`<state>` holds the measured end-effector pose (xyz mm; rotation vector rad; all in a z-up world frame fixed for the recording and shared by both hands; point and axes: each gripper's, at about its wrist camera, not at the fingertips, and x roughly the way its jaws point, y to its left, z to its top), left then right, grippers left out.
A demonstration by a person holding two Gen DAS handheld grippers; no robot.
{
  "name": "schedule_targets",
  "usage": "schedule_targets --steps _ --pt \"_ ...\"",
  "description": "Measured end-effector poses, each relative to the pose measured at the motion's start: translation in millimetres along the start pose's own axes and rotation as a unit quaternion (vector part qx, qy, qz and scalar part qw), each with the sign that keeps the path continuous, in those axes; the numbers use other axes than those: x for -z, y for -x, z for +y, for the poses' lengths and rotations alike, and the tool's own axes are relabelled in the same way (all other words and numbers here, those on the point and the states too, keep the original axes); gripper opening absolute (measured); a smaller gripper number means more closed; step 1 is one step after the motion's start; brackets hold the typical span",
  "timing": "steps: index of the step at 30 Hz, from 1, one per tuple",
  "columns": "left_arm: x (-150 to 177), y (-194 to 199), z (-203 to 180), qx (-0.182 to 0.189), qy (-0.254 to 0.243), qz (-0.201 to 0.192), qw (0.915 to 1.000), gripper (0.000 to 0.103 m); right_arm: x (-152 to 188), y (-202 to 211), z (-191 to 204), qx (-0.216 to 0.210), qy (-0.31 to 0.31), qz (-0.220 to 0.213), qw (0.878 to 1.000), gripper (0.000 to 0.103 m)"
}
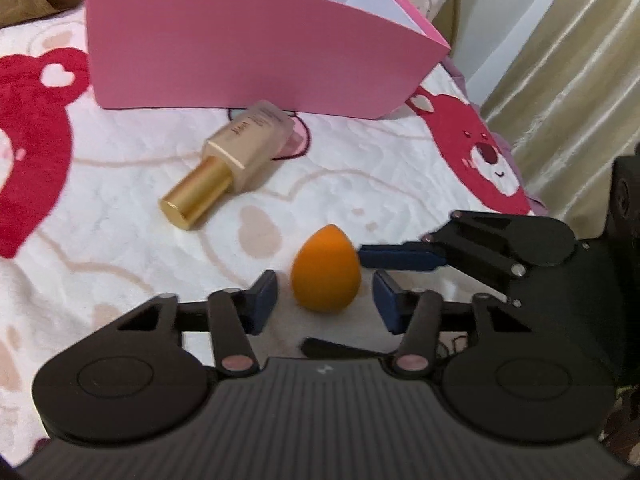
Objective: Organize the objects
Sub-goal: 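Move the left tool toward the orange makeup sponge while the right tool follows, then lower the left tool onto the orange makeup sponge and close it, then carry the orange sponge with the left tool into the pink box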
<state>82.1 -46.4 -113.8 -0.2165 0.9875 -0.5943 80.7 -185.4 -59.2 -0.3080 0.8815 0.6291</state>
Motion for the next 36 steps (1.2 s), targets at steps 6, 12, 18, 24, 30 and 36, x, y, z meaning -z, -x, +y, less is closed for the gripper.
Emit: schedule_targets --steps 6,12,18,24,30,36 --pt "-2 3 3 0.019 0.018 0.002 0.9997 0.034 -4 9 5 0.013 0.023 -0.024 0.999 0.055" --pt "-2 10 2 0.026 0.028 0.012 0.9992 0.034 -3 17 13 0.022 0.037 -0.029 0.999 0.050" --pt "-2 26 -9 0.021 0.024 0.016 0.9994 0.034 -3 32 19 0.019 0.034 -0.039 0.998 0.050" --pt "-6 46 -23 0.012 0.017 -0.004 0.9998 0.034 -7 51 19 0.019 0.025 -0.060 0.998 0.050" --pt "-13 59 -34 0.015 0.034 -0.009 0.9993 0.034 -11 66 19 0.025 0.026 -0.072 0.997 0.050" --pt "-27 73 -46 0.016 0.020 -0.020 0.9995 0.034 -19 81 17 0.035 0.026 -0.091 0.995 0.050"
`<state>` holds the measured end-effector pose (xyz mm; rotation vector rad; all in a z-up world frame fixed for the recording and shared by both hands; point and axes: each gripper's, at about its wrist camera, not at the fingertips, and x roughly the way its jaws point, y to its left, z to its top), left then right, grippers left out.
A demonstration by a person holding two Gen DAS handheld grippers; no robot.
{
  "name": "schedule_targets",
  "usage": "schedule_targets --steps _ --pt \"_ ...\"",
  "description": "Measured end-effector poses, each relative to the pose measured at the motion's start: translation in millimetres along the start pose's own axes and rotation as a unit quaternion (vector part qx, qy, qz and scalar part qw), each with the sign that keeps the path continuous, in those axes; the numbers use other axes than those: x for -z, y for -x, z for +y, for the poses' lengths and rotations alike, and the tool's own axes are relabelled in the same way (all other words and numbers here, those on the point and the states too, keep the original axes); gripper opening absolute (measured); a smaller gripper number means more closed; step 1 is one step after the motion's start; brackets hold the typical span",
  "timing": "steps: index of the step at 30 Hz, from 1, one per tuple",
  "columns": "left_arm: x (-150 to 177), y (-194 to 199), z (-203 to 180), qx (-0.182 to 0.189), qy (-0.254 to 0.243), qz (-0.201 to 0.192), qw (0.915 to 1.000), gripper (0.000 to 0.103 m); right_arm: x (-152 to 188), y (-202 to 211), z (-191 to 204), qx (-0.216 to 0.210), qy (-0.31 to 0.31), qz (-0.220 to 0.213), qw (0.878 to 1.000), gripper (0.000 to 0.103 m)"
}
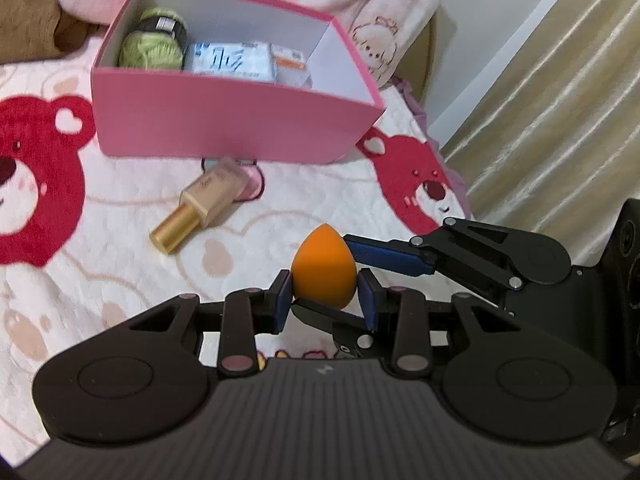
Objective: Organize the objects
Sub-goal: 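Carry the orange sponge with the left tool into the pink box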
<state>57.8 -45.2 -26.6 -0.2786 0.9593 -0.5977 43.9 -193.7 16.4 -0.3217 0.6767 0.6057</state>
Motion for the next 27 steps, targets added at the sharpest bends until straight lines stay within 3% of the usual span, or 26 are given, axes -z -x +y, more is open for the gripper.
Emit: schedule_targets --steps 9,19,27 --pt "-43 35 -22 -0.002 -0.046 -0.030 0.9985 0.034 -40 24 -6 0.023 0.034 -0.043 0.998 0.050" --pt "-122 52 -27 -0.029 -0.065 -0.077 0.9945 0.033 -119 16 -41 0.035 0.070 -0.059 0.995 0.050" --pt "-184 24 -19 -0.068 -0.028 -0.071 0.9948 0.032 -172 -33 -97 -0.024 0.003 -0.020 1.000 0.050"
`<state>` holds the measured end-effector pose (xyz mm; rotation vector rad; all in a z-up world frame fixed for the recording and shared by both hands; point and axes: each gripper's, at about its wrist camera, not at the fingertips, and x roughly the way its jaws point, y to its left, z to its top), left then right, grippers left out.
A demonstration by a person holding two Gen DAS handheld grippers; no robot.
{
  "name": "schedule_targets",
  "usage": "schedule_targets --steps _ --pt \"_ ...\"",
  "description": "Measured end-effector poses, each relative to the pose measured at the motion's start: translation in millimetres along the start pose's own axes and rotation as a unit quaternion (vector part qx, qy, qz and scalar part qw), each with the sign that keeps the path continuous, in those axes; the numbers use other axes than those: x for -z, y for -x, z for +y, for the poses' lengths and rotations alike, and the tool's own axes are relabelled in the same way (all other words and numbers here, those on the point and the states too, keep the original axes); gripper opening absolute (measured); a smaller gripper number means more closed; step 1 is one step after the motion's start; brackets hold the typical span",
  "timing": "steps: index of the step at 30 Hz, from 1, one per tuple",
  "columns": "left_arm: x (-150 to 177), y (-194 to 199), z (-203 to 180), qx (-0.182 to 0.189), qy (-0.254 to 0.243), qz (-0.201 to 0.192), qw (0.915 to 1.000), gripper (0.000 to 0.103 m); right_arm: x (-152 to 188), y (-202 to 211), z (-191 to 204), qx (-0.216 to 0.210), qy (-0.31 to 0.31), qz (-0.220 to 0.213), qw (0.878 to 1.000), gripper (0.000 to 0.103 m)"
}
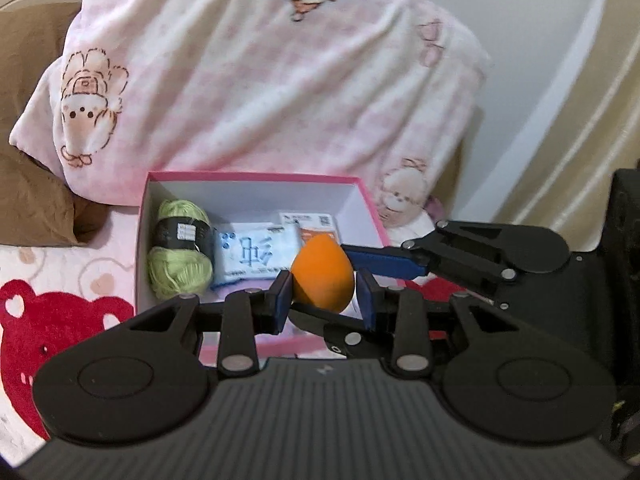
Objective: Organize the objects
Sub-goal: 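Carry the orange sponge with the left tool into the pink box, then open the left tool to release the sponge and lift away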
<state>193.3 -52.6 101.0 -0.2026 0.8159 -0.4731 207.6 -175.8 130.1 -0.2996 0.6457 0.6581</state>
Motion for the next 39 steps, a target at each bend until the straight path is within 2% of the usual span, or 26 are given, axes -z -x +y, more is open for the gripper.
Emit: schedule_targets --steps 8,13,16,23,26,28,30,32,35,39 --pt "-40 -59 31 -0.010 0.017 0.003 0.9998 0.032 -14 -63 -59 -0.033 -0.108 0.025 0.993 0.050" --pt "-52 -103 52 -0.018 0.036 0.030 0.9987 0.032 -9 -108 -85 -0.042 -0.148 0.048 0.987 0.049" --pt "-55 -120 61 -0.014 0.045 0.036 0.9982 0.032 -6 -131 -92 -0.038 -0.166 0.060 0.984 0.049" --pt "-58 -151 83 0.005 0.077 0.023 0.9967 0.032 -10 -167 -106 -0.007 -0.175 0.087 0.981 0.048" --pt "-57 -159 91 0.004 0.090 0.016 0.9958 0.032 -12 -181 -107 0.012 -0.168 0.098 0.981 0.048" --pt "-56 -161 94 -0.010 0.092 0.013 0.9956 0.032 -12 -187 -108 0.024 -0.172 0.105 0.979 0.050" --pt "-56 -161 95 -0.020 0.085 0.018 0.9961 0.032 -10 -190 -110 0.033 -0.176 0.112 0.977 0.055" --pt "-55 -157 95 -0.027 0.078 0.021 0.9964 0.033 -6 -188 -110 0.036 -0.177 0.112 0.977 0.055" --pt "-52 -147 93 -0.032 0.066 0.020 0.9971 0.042 -1 -180 -112 0.034 -0.186 0.110 0.976 0.055" --pt "-48 -131 87 -0.042 0.049 0.024 0.9976 0.045 5 -160 -108 0.027 -0.181 0.093 0.979 0.055"
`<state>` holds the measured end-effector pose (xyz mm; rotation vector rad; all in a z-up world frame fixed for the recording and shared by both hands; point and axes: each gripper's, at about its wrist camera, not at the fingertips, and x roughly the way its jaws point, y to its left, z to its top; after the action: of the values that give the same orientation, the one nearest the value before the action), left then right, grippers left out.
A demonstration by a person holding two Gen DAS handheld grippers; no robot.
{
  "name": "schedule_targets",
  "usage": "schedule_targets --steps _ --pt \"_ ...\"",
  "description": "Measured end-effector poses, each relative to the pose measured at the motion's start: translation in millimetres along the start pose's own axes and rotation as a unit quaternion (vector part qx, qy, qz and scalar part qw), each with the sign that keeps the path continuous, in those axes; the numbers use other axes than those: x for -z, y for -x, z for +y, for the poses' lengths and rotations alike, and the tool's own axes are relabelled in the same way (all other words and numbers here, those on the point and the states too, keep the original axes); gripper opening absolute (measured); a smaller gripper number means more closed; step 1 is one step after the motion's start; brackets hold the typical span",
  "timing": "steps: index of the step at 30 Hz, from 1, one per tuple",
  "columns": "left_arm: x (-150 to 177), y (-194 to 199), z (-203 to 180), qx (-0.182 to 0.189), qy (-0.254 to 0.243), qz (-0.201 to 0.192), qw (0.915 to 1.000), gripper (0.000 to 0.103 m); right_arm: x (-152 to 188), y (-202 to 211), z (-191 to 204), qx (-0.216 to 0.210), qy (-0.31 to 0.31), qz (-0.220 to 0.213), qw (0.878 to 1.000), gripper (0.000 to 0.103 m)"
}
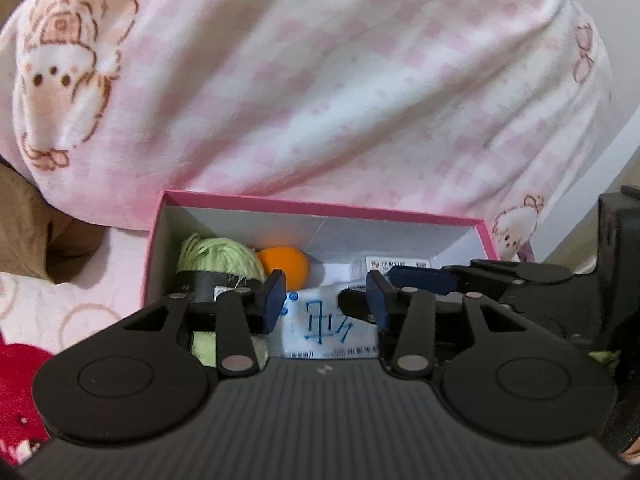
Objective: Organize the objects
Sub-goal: 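Open the left tool to release the sponge and lift away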
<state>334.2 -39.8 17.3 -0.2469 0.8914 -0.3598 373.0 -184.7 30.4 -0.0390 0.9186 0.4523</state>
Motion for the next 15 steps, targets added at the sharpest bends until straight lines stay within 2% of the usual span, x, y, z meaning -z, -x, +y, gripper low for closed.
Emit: schedule_targets --steps 6,10,15 --pt "9 34 -14 -0.019 -0.023 0.014 0.9995 0.052 21 43 12 -0.030 0.030 -0.020 0.999 0.055" --pt "16 69 -30 -0.040 -0.065 0.021 0.9968 0.055 34 81 32 -0.033 0.069 -0.039 0.996 0.055" --pt "27 112 -46 -0.050 -0.107 0.024 0.9927 0.059 50 138 48 -0.050 0.103 -0.066 0.991 0.058"
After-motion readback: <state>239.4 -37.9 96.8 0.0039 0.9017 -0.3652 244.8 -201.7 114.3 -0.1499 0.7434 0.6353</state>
